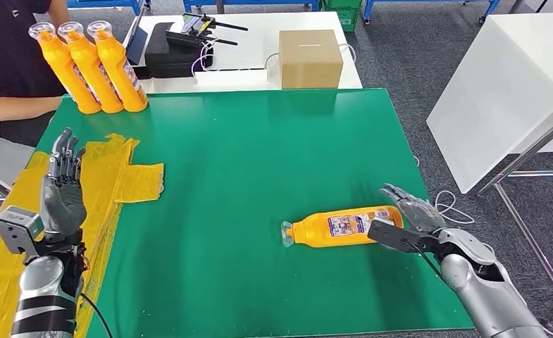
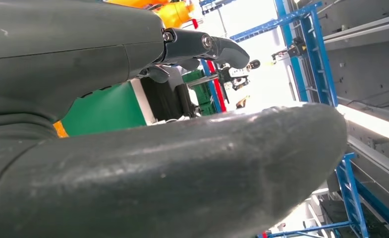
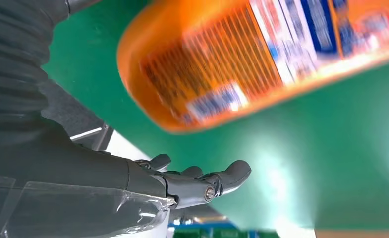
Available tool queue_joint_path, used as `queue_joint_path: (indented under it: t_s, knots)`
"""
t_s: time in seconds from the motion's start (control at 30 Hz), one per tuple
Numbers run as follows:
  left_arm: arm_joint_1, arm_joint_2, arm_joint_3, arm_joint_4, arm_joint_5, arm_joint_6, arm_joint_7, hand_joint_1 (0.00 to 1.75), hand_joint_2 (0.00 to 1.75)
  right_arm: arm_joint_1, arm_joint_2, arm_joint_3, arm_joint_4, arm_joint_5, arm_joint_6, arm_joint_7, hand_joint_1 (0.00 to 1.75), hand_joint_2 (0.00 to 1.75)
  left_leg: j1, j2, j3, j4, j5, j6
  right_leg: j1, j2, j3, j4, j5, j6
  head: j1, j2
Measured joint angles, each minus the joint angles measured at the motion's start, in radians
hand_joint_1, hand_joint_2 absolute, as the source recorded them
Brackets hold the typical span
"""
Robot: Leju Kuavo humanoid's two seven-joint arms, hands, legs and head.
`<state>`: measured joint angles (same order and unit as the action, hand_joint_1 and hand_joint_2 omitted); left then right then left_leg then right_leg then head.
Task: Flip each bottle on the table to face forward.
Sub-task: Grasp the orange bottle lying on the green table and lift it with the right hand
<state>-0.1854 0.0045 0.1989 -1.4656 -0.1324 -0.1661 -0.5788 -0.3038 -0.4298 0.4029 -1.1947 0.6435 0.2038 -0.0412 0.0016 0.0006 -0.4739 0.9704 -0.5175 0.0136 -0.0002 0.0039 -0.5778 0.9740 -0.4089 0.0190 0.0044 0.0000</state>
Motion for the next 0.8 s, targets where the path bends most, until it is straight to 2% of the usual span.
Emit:
queue_joint_path:
  t_s: [0.2, 0.23, 0.33, 0.37, 0.53, 0.8]
  knots:
    - [-0.036, -0.001, -0.017, 0.026, 0.002, -0.005, 0.006, 0.00, 0.00, -0.064, -0.011, 0.100, 0.092, -0.001, 0.080, -0.005, 0.03, 1.75, 0.000, 0.000, 0.001, 0.000, 0.000, 0.000, 0.000, 0.000, 0.000, 0.000, 0.000, 0.000, 0.000, 0.000]
    - [-0.042, -0.001, -0.021, 0.031, 0.003, -0.005, 0.007, 0.00, 0.00, -0.076, -0.015, 0.118, 0.105, -0.005, 0.087, -0.007, 0.25, 1.75, 0.000, 0.000, 0.001, 0.000, 0.000, 0.000, 0.000, 0.000, 0.000, 0.000, 0.000, 0.000, 0.000, 0.000]
    - [-0.058, -0.001, -0.032, 0.046, 0.006, -0.004, 0.010, 0.00, 0.00, -0.105, -0.030, 0.171, 0.127, -0.034, 0.104, -0.013, 1.36, 1.75, 0.000, 0.000, 0.001, 0.000, 0.000, 0.000, 0.000, 0.000, 0.000, 0.000, 0.000, 0.000, 0.000, 0.000]
    - [-0.062, -0.001, -0.035, 0.051, 0.007, -0.003, 0.011, 0.00, 0.00, -0.112, -0.038, 0.186, 0.130, -0.048, 0.109, -0.014, 1.54, 1.75, 0.000, 0.000, 0.001, 0.000, 0.000, 0.000, 0.000, 0.000, 0.000, 0.000, 0.000, 0.000, 0.000, 0.000]
    - [-0.082, -0.001, -0.042, 0.071, 0.012, 0.001, 0.011, 0.00, 0.00, -0.135, -0.082, 0.249, 0.132, -0.100, 0.125, -0.015, 1.75, 1.75, 0.000, 0.000, 0.002, 0.000, 0.000, 0.000, 0.000, 0.000, 0.001, 0.000, 0.000, 0.000, 0.000, 0.000]
    - [-0.096, -0.001, -0.057, 0.092, 0.016, 0.008, 0.012, 0.00, 0.00, -0.145, -0.124, 0.294, 0.126, -0.130, 0.126, -0.018, 1.75, 1.75, 0.000, 0.000, 0.004, 0.000, 0.000, 0.000, 0.000, 0.000, 0.004, 0.000, 0.000, 0.000, 0.000, 0.000]
